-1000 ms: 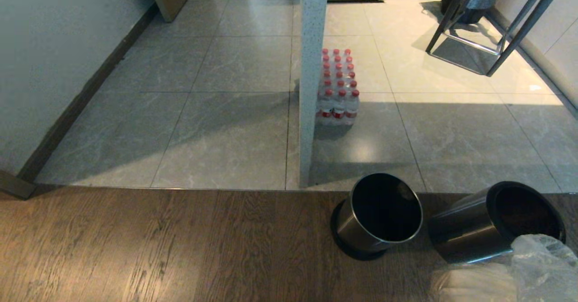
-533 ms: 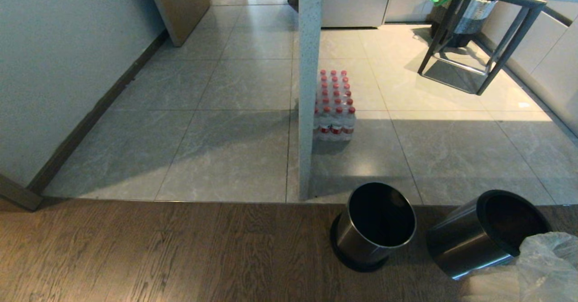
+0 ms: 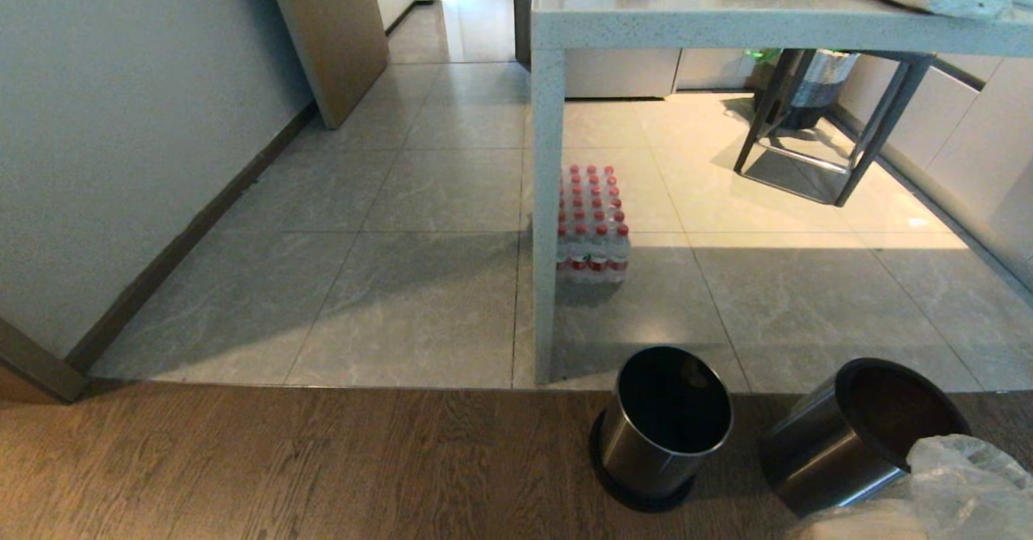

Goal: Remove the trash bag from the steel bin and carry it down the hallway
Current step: Put the trash bag at the door

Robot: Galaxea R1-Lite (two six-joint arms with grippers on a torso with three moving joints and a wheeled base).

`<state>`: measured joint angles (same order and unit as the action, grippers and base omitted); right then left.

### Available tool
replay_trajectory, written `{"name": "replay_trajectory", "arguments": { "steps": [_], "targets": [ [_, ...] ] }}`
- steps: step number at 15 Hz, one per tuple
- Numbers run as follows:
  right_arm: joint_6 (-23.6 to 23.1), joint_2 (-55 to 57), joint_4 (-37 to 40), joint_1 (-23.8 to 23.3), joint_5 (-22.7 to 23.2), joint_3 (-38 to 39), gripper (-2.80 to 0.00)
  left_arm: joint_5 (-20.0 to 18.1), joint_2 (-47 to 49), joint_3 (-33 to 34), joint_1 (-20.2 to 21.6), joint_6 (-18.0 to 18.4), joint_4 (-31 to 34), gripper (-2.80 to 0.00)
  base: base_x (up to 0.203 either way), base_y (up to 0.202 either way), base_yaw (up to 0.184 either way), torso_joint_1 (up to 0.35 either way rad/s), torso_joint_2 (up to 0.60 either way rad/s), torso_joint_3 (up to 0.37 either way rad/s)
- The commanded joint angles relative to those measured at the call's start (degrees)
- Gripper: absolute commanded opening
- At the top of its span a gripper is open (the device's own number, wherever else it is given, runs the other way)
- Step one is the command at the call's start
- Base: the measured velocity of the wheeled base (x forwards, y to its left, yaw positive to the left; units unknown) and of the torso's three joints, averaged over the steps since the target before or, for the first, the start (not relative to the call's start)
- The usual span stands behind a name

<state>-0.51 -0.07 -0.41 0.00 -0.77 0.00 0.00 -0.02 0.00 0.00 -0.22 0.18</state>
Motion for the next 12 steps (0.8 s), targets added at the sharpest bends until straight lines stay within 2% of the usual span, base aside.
{"name": "replay_trajectory", "arguments": {
  "steps": [1,5,12],
  "targets": [
    [0.0,0.2,0.0,0.0,0.0,0.1,-2.80,0.0,0.0,0.0,0.0,0.0,0.0,-2.80,0.000,0.000,0.000,0.002,0.00,0.193],
    [0.0,0.2,0.0,0.0,0.0,0.1,-2.80,0.0,0.0,0.0,0.0,0.0,0.0,-2.80,0.000,0.000,0.000,0.001,0.00,0.085],
    [0.0,0.2,0.0,0.0,0.0,0.1,-2.80,0.0,0.0,0.0,0.0,0.1,0.0,-2.80,0.000,0.000,0.000,0.000,0.00,0.000]
  ]
}}
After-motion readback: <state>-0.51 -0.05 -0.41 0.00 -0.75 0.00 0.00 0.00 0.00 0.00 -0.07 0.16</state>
